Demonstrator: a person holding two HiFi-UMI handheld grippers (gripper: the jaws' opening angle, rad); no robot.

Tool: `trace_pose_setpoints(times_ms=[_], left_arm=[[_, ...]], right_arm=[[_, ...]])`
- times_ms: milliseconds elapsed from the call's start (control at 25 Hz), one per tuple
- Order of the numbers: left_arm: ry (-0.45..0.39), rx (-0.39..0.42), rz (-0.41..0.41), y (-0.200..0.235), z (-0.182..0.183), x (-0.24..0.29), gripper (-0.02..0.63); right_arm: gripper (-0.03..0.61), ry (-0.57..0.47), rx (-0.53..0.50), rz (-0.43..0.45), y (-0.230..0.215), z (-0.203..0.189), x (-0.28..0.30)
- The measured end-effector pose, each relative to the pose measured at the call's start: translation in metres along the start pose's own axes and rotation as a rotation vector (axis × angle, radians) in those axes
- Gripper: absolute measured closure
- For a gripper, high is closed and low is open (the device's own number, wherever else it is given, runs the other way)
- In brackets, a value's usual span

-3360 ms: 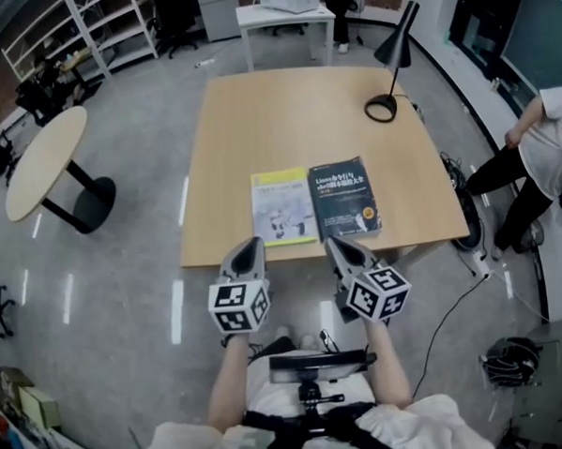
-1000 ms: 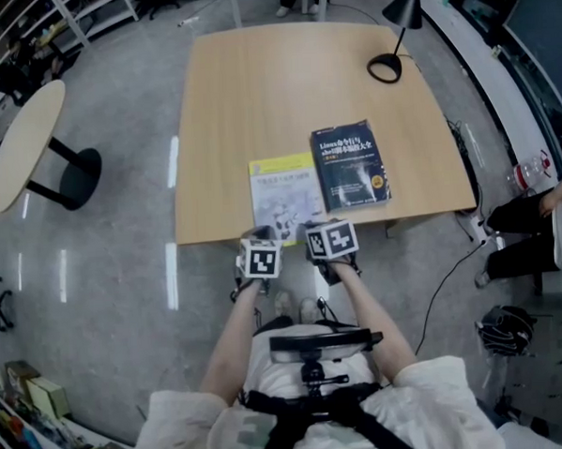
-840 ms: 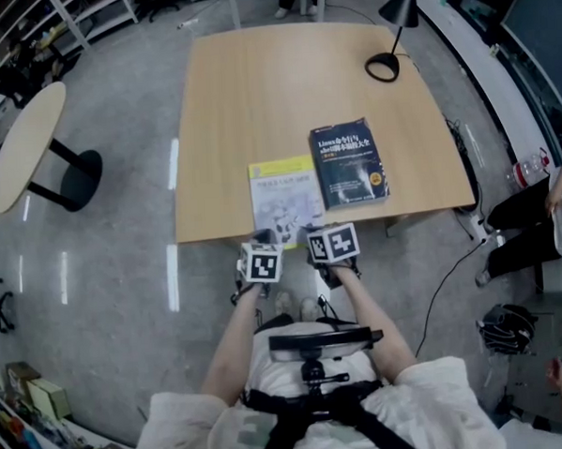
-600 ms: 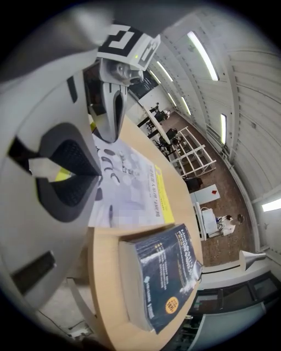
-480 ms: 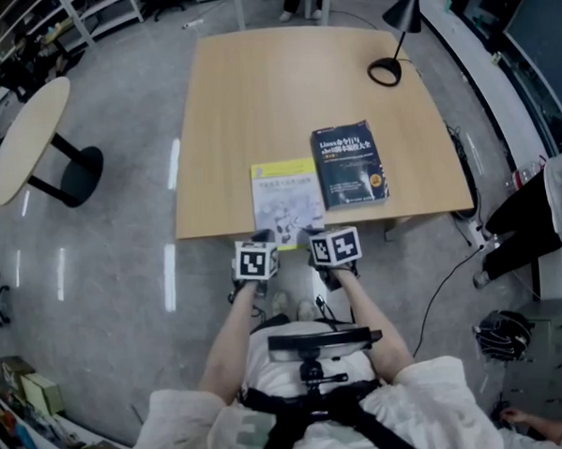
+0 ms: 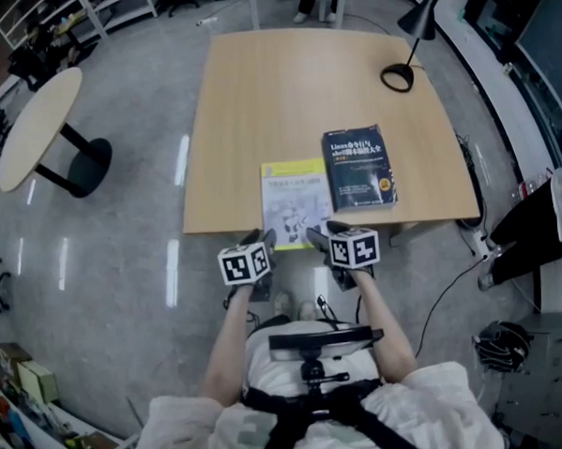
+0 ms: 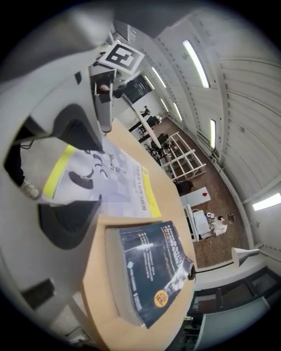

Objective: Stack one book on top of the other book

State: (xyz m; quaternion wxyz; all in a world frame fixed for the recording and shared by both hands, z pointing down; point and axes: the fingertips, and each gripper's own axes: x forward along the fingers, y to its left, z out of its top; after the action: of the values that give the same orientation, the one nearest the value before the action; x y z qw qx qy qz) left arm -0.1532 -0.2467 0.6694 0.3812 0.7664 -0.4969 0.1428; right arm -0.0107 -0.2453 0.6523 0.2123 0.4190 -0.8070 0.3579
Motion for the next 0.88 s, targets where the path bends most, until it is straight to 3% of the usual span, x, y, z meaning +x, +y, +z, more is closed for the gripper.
trace_pose_setpoints(times_ms=[80, 160, 280, 360, 480, 880], left_arm=[[0.031, -0.032, 0.004, 0.003, -0.01, 0.002, 0.435], [0.061, -0.095, -0.032, 0.002, -0.02, 0.004, 0.31], [0.093, -0.181, -0.097, -0.002, -0.033, 0.008, 0.238], [0.099, -0.217, -0.136, -0.005, -0.034, 0.01, 0.238], [0.115, -0.2, -0.142, -0.005, -0.031, 0.015, 0.238], [0.233, -0.198, -0.184, -0.014, -0.038, 0.038, 0.238]], right_arm=[[0.239, -0.009, 0.012, -0.014, -0.007, -0.001, -0.002], [0.218, -0.005, 0.042, -0.011, -0.013, -0.006, -0.003], [0.186, -0.002, 0.121, 0.013, -0.022, -0.016, -0.006], [0.186, 0.001, 0.192, 0.04, -0.025, -0.021, -0.006], [0.186, 0.016, 0.266, 0.042, -0.034, -0.028, -0.001], [0.186, 0.105, 0.373, 0.135, -0.027, -0.036, 0.026]])
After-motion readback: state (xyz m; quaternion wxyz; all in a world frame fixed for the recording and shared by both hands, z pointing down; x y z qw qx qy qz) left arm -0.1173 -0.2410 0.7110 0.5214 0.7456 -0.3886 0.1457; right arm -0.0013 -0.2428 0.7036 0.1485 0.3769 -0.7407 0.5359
